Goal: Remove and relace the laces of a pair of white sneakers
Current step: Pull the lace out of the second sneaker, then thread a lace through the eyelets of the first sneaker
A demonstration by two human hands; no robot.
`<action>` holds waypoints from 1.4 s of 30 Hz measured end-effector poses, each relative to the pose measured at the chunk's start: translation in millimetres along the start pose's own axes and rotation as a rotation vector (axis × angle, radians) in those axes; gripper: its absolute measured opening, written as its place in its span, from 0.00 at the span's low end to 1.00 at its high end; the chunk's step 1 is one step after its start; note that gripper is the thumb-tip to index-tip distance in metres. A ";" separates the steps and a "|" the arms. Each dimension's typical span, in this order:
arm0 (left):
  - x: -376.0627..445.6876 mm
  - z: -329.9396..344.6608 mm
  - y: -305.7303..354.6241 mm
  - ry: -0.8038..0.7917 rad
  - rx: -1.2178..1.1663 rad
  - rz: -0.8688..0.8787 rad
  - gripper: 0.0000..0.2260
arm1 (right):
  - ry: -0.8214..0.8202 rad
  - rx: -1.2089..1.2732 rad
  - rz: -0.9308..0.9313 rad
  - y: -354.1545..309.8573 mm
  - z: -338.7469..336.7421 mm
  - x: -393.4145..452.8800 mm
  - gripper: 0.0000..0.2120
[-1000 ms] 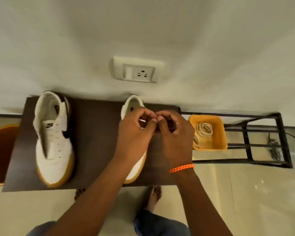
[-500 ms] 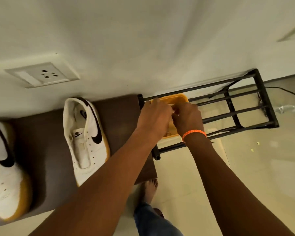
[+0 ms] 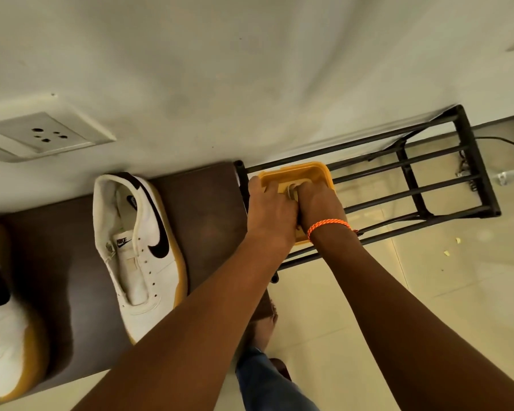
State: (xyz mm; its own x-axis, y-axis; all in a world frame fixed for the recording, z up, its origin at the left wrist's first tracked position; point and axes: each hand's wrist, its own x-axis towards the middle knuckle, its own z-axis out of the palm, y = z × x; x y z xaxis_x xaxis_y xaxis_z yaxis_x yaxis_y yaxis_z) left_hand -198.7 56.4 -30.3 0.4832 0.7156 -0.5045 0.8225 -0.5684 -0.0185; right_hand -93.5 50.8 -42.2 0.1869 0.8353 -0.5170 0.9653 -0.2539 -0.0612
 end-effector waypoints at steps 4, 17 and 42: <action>4.5 6.2 1.9 -0.030 0.070 0.004 0.16 | -0.048 0.001 -0.019 -0.2 0.2 4.6 0.06; -29.4 -2.7 -18.4 0.273 -0.316 0.057 0.14 | 0.193 0.243 0.055 27.6 -24.0 -21.6 0.11; -294.1 32.2 -183.4 0.634 -1.085 -0.510 0.07 | 0.360 0.797 -0.309 -160.6 -143.1 -216.0 0.05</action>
State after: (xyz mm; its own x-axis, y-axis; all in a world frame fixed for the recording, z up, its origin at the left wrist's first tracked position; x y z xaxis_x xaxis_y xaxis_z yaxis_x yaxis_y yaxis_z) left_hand -501.4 -62.9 93.6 -0.1324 0.9783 -0.1593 0.6277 0.2071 0.7504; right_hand -262.8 -19.0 201.5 0.1163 0.9890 -0.0918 0.5962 -0.1434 -0.7899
